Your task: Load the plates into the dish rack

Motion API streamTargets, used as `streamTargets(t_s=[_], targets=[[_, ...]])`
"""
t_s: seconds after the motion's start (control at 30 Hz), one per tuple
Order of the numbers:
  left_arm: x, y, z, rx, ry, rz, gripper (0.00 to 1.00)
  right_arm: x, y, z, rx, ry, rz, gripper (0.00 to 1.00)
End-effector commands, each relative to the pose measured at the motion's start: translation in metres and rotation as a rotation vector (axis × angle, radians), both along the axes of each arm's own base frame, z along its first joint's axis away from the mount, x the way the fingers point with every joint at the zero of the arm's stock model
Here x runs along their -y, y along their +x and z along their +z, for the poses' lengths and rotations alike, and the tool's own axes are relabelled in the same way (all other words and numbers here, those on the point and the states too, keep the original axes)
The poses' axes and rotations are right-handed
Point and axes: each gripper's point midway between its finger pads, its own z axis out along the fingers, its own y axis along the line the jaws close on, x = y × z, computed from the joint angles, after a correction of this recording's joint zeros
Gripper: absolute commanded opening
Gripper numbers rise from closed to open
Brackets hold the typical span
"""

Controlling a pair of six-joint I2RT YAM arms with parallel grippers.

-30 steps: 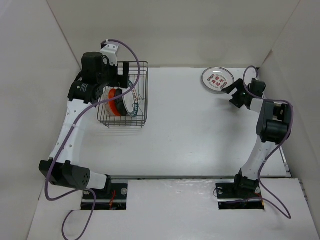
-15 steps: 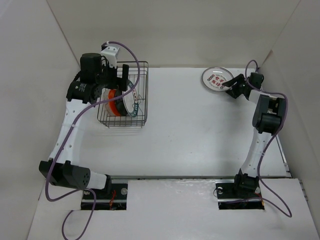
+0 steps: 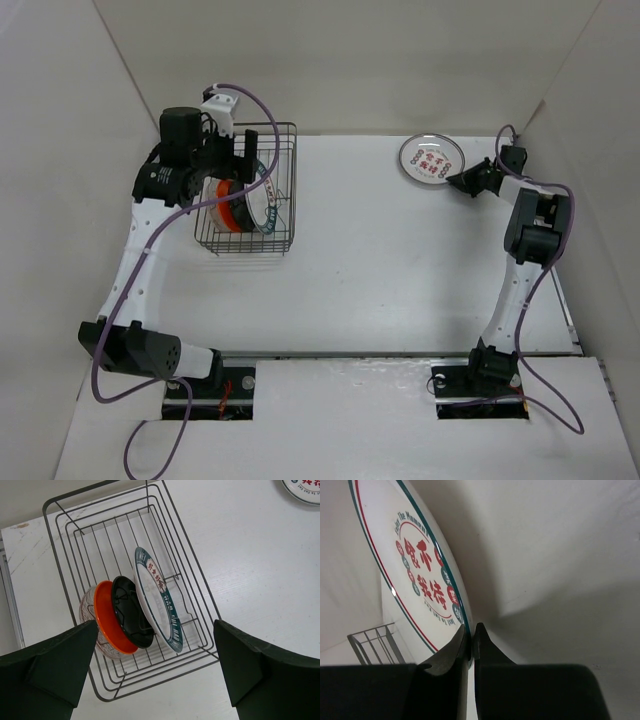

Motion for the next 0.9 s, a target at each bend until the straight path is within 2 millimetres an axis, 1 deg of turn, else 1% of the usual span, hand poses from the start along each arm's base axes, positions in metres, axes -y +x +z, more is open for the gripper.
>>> streamTargets(t_s=[0.0, 0.03, 0.07, 0.13, 0.17, 0.2, 0.23, 0.27, 0.3, 0.33, 0.37, 0.4, 0.43, 0.47, 0.5, 0.53, 0.57, 0.6, 0.63, 0.67, 0.7, 0.73, 0.77, 0.8, 0.83, 0.87], targets=[[0.002, -0.004, 0.011, 0.045, -0.011, -0.017, 1.0, 0.008, -0.028, -0.04, -0.16, -0.039, -0.051, 0.0], [0.003, -0.005, 0.011, 0.044, -0.015, -0.025, 1.0, 0.007, -0.037, -0.046, -0.165, -0.039, -0.063, 0.0], [0.003, -0.005, 0.011, 0.044, -0.015, -0.025, 1.0, 0.008, -0.037, -0.026, -0.129, -0.04, -0.087, 0.0], [0.005, -0.005, 0.011, 0.043, -0.021, -0.036, 1.0, 0.006, -0.043, -0.013, -0.098, -0.039, -0.096, 0.0], [0.007, -0.006, 0.012, 0.042, -0.026, -0.047, 1.0, 0.003, -0.045, 0.008, -0.029, -0.035, -0.101, 0.0], [0.013, -0.008, 0.017, 0.05, -0.044, -0.08, 1.0, -0.005, -0.046, 0.02, 0.018, -0.025, -0.087, 0.0], [0.017, -0.005, 0.015, 0.052, -0.046, -0.103, 1.0, -0.018, -0.048, 0.034, 0.068, 0.002, -0.049, 0.0], [0.021, -0.007, 0.02, 0.06, -0.057, -0.124, 1.0, -0.026, -0.049, 0.045, 0.135, 0.001, -0.023, 0.0], [0.026, -0.003, 0.018, 0.058, -0.068, -0.146, 1.0, -0.036, -0.049, 0.076, 0.21, -0.004, 0.006, 0.0], [0.039, 0.001, 0.023, 0.061, -0.085, -0.196, 1.0, -0.045, -0.049, 0.091, 0.253, -0.017, 0.04, 0.0], [0.055, 0.0, 0.022, 0.055, -0.077, -0.242, 1.0, -0.068, -0.05, 0.105, 0.288, -0.033, 0.093, 0.0], [0.064, 0.003, 0.023, 0.054, -0.077, -0.262, 1.0, -0.079, -0.053, 0.131, 0.36, -0.089, 0.136, 0.0], [0.077, 0.008, 0.021, 0.038, -0.087, -0.3, 1.0, -0.092, -0.055, 0.142, 0.393, -0.108, 0.173, 0.0], [0.092, 0.007, 0.021, 0.031, -0.099, -0.347, 1.0, -0.118, -0.06, 0.153, 0.426, -0.117, 0.23, 0.0], [0.101, 0.007, 0.021, 0.025, -0.109, -0.38, 1.0, -0.132, -0.063, 0.167, 0.478, -0.125, 0.274, 0.0], [0.109, 0.008, 0.02, 0.014, -0.126, -0.399, 1.0, -0.145, -0.068, 0.192, 0.557, -0.134, 0.314, 0.0], [0.118, 0.016, 0.019, 0.014, -0.132, -0.42, 1.0, -0.16, -0.077, 0.202, 0.604, -0.12, 0.375, 0.0], [0.128, 0.017, 0.018, 0.003, -0.142, -0.433, 1.0, -0.179, -0.086, 0.212, 0.649, -0.103, 0.429, 0.0], [0.13, 0.021, 0.017, -0.004, -0.151, -0.428, 1.0, -0.19, -0.094, 0.229, 0.737, -0.098, 0.471, 0.0], [0.135, 0.027, 0.014, -0.017, -0.158, -0.445, 1.0, -0.199, -0.101, 0.238, 0.782, -0.087, 0.512, 0.0], [0.136, 0.031, 0.013, -0.019, -0.158, -0.445, 1.0, -0.217, -0.115, 0.243, 0.819, -0.045, 0.599, 0.0], [0.138, 0.034, 0.012, -0.027, -0.167, -0.439, 1.0, -0.226, -0.124, 0.26, 0.91, -0.038, 0.644, 0.0], [0.14, 0.033, 0.006, -0.05, -0.171, -0.449, 1.0, -0.235, -0.133, 0.264, 0.929, -0.002, 0.682, 0.0], [0.144, 0.035, 0.004, -0.057, -0.181, -0.468, 1.0, -0.244, -0.145, 0.271, 0.967, 0.027, 0.748, 0.0], [0.145, 0.034, 0.009, -0.048, -0.186, -0.477, 1.0, -0.257, -0.156, 0.275, 0.995, 0.053, 0.793, 0.0], [0.148, 0.036, 0.002, -0.069, -0.195, -0.479, 1.0, -0.263, -0.165, 0.285, 1.05, 0.076, 0.817, 0.0]])
